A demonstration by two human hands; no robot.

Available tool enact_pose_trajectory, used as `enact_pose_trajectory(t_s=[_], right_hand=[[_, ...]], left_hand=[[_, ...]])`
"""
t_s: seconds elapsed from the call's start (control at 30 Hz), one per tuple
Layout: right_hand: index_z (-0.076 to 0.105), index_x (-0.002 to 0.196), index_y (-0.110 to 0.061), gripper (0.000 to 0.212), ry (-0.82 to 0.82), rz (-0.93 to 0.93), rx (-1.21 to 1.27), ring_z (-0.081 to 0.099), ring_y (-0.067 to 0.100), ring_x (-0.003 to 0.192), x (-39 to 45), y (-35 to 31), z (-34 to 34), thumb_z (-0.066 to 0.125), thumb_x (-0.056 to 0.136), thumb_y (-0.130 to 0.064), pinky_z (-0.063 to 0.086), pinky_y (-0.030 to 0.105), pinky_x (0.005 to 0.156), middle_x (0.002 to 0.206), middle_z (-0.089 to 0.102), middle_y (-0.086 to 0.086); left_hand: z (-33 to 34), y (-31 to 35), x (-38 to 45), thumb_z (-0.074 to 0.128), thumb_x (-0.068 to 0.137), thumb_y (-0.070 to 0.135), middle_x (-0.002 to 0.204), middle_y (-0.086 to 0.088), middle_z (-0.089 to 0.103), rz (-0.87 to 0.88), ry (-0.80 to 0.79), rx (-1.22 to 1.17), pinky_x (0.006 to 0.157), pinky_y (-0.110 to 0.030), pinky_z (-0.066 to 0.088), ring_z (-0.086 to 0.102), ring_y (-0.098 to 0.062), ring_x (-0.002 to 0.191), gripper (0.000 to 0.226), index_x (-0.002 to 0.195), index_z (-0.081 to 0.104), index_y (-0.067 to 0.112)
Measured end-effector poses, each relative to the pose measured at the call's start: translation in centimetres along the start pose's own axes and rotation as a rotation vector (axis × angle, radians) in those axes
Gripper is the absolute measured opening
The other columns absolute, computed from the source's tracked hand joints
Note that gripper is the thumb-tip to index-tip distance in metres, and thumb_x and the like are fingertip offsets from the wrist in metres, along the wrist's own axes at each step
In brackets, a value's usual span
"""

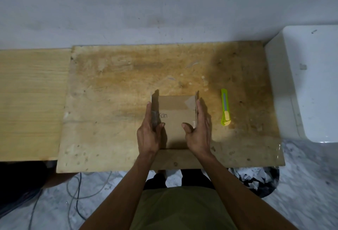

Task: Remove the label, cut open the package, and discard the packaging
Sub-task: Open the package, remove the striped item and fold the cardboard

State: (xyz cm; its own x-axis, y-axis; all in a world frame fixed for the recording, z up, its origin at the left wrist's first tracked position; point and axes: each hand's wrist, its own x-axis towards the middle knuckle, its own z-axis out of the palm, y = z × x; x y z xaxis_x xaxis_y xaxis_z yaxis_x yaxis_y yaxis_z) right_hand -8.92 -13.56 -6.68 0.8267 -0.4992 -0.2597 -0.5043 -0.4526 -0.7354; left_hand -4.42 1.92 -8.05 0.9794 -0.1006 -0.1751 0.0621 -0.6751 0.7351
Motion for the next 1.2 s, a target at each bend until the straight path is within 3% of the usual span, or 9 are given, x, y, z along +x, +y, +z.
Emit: enact_pose_trajectory(t_s=[0.17,0.3,0.4,0.5,0.63,0.77,0.87,1.07,1.2], right_hand=[[0.015,0.155,-0.031,0.094,-0.039,-0.086,-0.087,0.023,0.02,0.144,0.3,0.9,0.6,0.073,0.083,-0.012,0.029,0.038,0.114,0.158,0.023,-0.018],[0.011,0.155,-0.034,0.097,-0.068,-0.084,-0.048,0.021,0.018,0.146,0.0,0.7,0.3,0.075,0.082,-0.031,0.023,0.034,0.113,0.161,0.023,-0.011],[0.003,0.156,-0.034,0.091,-0.132,-0.119,0.011,0.019,0.018,0.147,-0.4,0.4,-0.3,0.065,0.089,-0.042,0.019,0.031,0.112,0.162,0.019,-0.009],[0.003,0.156,-0.031,0.079,-0.202,-0.155,-0.064,0.024,0.023,0.145,-0.3,0.6,-0.3,0.051,0.096,-0.045,0.027,0.036,0.114,0.16,0.019,0.004],[0.013,0.156,-0.014,0.065,-0.128,-0.236,-0.169,0.019,0.013,0.145,0.8,1.4,0.8,0.02,0.101,-0.048,0.021,0.034,0.118,0.16,0.02,0.0],[0.008,0.156,-0.024,0.065,-0.141,-0.189,-0.243,0.025,0.02,0.132,1.5,1.8,1.5,0.014,0.099,-0.052,0.025,0.038,0.113,0.161,0.024,-0.006],[0.0,0.156,-0.032,0.063,-0.166,-0.173,-0.344,0.018,0.017,0.137,1.2,1.7,2.1,0.014,0.098,-0.053,0.019,0.045,0.11,0.165,0.004,-0.013],[0.001,0.156,-0.029,0.061,-0.113,-0.197,-0.526,0.003,0.015,0.151,1.5,2.4,3.0,0.02,0.101,-0.046,0.014,0.05,0.11,0.166,-0.001,-0.01],[0.005,0.157,-0.023,0.062,-0.098,-0.195,-0.588,0.001,0.013,0.152,1.8,3.0,3.8,0.022,0.101,-0.044,0.008,0.057,0.116,0.166,0.003,-0.005]], left_hand=[[0.5,-0.2,0.0,0.069,0.092,0.028,0.142,-0.007,0.058,0.01,-0.032,0.036,0.075,-0.025,0.046,0.07,-0.035,0.1,0.088,0.158,0.011,0.026],[-0.2,0.5,-0.3,0.065,0.091,0.048,0.154,0.001,0.045,-0.011,-0.117,0.014,0.089,-0.027,0.047,0.063,-0.03,0.12,0.095,0.159,0.002,0.028],[-0.7,0.4,-0.4,0.04,0.094,0.067,0.165,0.009,0.022,0.021,-0.242,-0.064,0.111,-0.039,0.041,0.041,-0.024,0.143,0.085,0.157,-0.009,0.038],[-0.1,-0.5,0.2,0.018,0.098,0.065,0.167,0.014,0.003,0.117,-0.29,0.018,0.124,-0.047,0.021,0.005,-0.01,0.154,0.071,0.159,0.002,0.032],[0.3,-1.3,0.8,0.023,0.106,0.042,0.162,0.017,0.014,0.198,-0.242,0.111,0.125,-0.038,0.017,0.008,-0.011,0.154,0.056,0.158,0.017,0.024],[0.6,-2.2,1.8,0.031,0.106,0.031,0.16,-0.007,0.034,0.33,-0.211,0.298,0.122,-0.04,0.022,0.028,-0.027,0.149,0.054,0.156,0.028,0.011],[0.8,-2.3,2.2,0.026,0.105,0.037,0.157,-0.013,0.037,0.331,-0.244,0.406,0.117,-0.044,0.029,0.035,-0.033,0.143,0.057,0.155,0.029,0.009],[1.3,-2.6,2.3,0.007,0.101,0.054,0.167,0.006,-0.014,0.189,-0.345,0.54,0.122,-0.051,-0.006,-0.015,-0.024,0.154,0.062,0.158,-0.008,0.033],[1.6,-2.7,2.3,0.007,0.103,0.052,0.165,0.01,-0.019,0.149,-0.34,0.578,0.121,-0.055,-0.011,-0.022,-0.019,0.152,0.06,0.157,-0.011,0.035]])
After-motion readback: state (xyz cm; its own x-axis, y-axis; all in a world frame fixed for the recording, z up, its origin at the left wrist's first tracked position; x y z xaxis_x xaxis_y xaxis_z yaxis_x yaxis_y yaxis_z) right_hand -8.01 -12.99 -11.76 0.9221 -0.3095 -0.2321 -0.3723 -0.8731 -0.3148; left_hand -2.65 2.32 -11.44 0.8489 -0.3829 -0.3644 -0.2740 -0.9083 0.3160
